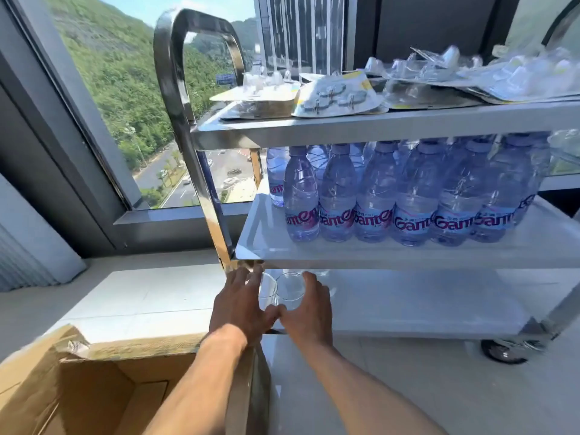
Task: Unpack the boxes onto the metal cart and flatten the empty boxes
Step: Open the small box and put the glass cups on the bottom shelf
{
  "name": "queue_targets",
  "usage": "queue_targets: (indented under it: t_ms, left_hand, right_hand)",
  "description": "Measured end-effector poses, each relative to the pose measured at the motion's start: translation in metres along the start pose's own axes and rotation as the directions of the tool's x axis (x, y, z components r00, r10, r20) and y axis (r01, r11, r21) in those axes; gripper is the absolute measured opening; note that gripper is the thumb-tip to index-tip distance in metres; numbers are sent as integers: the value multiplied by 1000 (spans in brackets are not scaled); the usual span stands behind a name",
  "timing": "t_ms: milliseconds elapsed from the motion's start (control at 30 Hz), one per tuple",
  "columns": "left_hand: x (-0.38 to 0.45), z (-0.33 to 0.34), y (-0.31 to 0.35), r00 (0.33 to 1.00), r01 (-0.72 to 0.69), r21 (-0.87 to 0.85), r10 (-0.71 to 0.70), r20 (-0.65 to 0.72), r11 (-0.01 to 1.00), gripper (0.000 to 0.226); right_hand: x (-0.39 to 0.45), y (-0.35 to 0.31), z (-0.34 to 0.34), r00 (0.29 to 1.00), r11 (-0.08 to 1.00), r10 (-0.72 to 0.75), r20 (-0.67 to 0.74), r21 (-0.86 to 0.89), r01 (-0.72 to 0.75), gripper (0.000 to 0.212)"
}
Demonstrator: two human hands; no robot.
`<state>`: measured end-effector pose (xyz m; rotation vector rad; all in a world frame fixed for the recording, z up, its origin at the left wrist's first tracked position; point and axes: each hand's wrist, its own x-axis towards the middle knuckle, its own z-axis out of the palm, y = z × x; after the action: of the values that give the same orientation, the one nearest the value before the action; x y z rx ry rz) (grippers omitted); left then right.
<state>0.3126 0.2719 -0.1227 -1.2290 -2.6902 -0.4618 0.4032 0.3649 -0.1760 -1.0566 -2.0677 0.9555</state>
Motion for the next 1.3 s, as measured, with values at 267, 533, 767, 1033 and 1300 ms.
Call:
queue_targets:
  t_ms: [267, 533, 767, 1033, 1300]
  left_hand:
    - [-4, 30, 0, 997, -57, -43, 55, -47, 997, 80]
    - [2, 64, 19, 991, 27, -402, -76, -107, 915, 77]
    - [25, 96, 29, 994, 22, -482, -70, -82, 876, 73]
    - [38, 112, 35, 994, 68, -470, -98, -40, 880, 82]
    - [39, 118, 40, 958, 246, -550, -287, 11, 798, 87]
  right_hand:
    - [17, 28, -7, 989, 997, 70, -130, 34, -66, 69]
    - [35, 51, -12, 983, 997, 65, -173, -23, -70, 66]
    - [41, 70, 1, 971, 992, 126, -204, 12, -127, 72]
    - [54, 84, 5, 984, 995, 102, -149, 35, -98, 69]
    - [49, 92, 13, 981, 989, 149, -127, 28, -147, 89]
